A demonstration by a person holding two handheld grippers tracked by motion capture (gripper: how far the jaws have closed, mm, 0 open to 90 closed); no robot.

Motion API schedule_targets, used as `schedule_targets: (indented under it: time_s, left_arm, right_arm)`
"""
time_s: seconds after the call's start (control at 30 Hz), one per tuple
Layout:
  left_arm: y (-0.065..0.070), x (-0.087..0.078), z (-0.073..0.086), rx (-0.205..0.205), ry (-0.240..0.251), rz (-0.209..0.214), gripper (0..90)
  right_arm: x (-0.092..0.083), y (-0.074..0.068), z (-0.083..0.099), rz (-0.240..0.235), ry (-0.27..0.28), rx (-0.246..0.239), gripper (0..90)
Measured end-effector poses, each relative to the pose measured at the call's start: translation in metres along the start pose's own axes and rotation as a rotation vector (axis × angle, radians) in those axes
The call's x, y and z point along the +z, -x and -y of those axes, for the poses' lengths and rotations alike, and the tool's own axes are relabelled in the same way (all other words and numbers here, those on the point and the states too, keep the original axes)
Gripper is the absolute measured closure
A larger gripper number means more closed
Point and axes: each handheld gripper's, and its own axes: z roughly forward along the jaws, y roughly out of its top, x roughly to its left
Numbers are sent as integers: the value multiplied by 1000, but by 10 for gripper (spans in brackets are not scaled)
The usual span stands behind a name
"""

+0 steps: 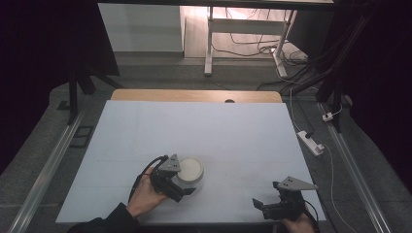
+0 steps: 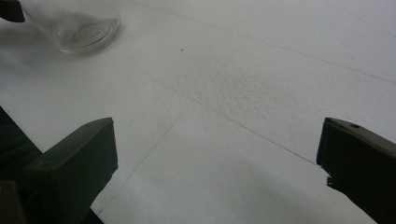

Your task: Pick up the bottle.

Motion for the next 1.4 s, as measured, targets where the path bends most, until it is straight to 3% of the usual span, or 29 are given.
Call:
schedule_targets:
  time_s: [0.33,0.5,1.0,1.4]
  left_arm:
    - [-3,4,-4,4,8,10,3]
    - [-4,3,-3,20,17,28,56]
    - [-3,3,-2,48,28,12,73]
    - [-3,0,-9,38,18,-2,76]
  right_arm:
    - [0,0,0,-1,1,-2,0]
    - [0,-1,0,1,-1,-8,0]
    - [0,-1,0,4,0,-11,0]
    - [0,-1,0,3,2,-11,0]
